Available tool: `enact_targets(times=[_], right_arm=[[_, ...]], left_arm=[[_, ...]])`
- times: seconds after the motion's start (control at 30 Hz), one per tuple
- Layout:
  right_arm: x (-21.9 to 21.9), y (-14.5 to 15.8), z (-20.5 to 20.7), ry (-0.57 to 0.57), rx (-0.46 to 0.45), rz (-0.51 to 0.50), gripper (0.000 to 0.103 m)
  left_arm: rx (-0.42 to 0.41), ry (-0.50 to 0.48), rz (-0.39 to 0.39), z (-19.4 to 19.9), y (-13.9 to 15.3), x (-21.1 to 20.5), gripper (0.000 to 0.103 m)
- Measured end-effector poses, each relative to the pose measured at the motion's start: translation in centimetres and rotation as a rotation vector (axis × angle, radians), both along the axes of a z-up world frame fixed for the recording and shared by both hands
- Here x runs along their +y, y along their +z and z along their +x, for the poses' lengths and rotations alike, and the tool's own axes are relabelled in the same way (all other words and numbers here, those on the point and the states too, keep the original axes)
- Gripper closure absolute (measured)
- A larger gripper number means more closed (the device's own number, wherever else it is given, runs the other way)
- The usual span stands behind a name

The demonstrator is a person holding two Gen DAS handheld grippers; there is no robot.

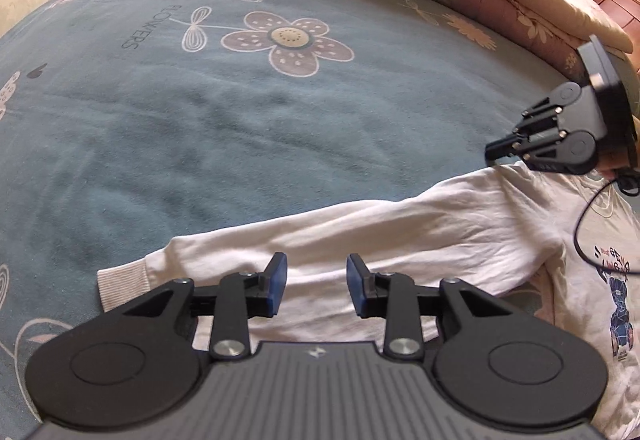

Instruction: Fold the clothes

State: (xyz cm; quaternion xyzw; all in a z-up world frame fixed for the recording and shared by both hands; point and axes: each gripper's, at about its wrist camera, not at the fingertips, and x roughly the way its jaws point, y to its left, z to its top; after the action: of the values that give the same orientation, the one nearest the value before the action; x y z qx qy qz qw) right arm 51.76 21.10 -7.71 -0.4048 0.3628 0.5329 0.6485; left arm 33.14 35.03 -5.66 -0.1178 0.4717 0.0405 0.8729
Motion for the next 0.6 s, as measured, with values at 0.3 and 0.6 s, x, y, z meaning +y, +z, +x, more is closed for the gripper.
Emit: enact_targets(times=[0.3, 0.6], right_arm=[[-4.7, 3.8, -3.1, -0.17, 0.211, 0.086, 0.089], [-3.3, -0.6, -6.1, -0.31, 0.176, 0.136, 0.09]], left_arm=[[0.038, -0.052, 0.043, 0.0, -2.0, -1.7, 0.063], [0.128, -0.001, 0.102, -2.0, -3.9, -1.7, 0.055]])
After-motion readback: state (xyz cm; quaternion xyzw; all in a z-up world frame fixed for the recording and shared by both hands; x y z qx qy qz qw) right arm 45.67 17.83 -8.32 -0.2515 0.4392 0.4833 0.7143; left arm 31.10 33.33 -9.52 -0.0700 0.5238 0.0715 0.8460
